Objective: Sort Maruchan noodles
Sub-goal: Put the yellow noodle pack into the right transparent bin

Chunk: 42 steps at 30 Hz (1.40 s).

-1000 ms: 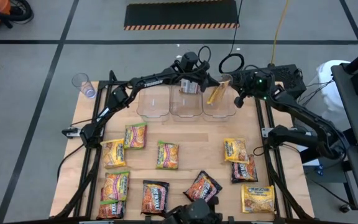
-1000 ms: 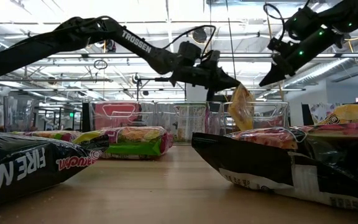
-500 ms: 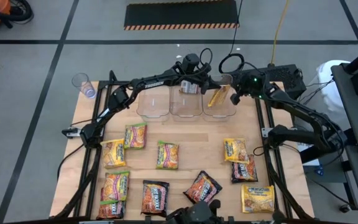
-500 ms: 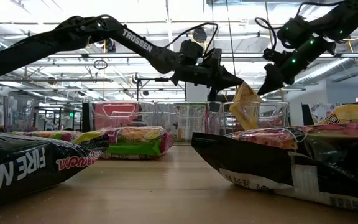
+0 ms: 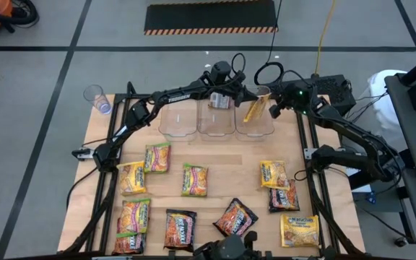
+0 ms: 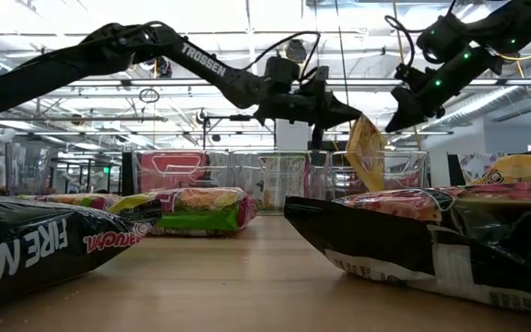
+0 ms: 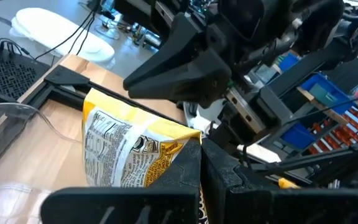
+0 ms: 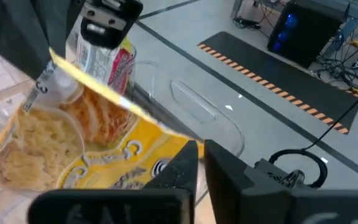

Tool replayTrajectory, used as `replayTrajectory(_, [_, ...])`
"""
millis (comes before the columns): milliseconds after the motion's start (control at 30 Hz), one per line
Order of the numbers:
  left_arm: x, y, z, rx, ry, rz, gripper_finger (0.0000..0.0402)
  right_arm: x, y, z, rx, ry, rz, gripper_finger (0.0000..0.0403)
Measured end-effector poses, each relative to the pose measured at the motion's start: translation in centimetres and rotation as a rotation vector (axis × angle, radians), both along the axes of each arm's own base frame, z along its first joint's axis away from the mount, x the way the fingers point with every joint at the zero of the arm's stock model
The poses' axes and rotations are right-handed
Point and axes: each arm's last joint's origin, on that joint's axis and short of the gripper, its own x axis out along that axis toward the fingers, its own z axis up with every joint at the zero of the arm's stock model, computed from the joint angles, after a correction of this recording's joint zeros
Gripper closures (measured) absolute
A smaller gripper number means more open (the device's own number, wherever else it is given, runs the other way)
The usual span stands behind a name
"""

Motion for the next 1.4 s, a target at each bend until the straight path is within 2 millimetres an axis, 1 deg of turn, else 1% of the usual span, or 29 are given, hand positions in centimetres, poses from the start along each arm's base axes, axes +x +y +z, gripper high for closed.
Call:
replayTrajectory(167, [0.1,-0.1,0.0,-0.003,0.002,0.003,0.0401,-0.2,0.3,-0.5,0.039,0.056,0.013,0.0336])
replayTrajectory(267, [0.2,-0.3,0.0,-0.007,0.004,0.000,0.0401,-0.2,0.2,-0.5,-0.017,0.114,0.062,0.0316])
replayTrajectory(367, [0.3,-0.5,0.0,-0.007,0.004,-0.005,0.0401,-0.1,0.2,-0.4,-0.092,0.177,0.115,0.0307])
replayTrajectory(467, [0.5,-0.9,0.0,-0.006,0.004,-0.013,0.0401,-0.1,0.2,-0.4,-0.121,0.224,0.149,0.0306])
replayTrajectory(700, [0.9,-1.7,0.0,-0.003,0.003,-0.029,0.0401,-0.1,0.2,-0.4,-0.185,0.300,0.207,0.0321])
replayTrajectory(1133, [1.0,-1.9,0.0,-0.003,0.003,-0.032,0.0401,0.3,-0.3,-1.9,-0.090,0.314,0.268,0.0358])
replayTrajectory(1333, [1.0,-1.9,0.0,-0.003,0.003,-0.031,0.0401,0.4,-0.3,-2.0,-0.090,0.318,0.269,0.0396])
replayTrajectory(1400, [1.0,-1.8,0.0,-0.003,0.003,-0.031,0.0401,0.4,-0.3,-2.0,-0.094,0.322,0.272,0.0400])
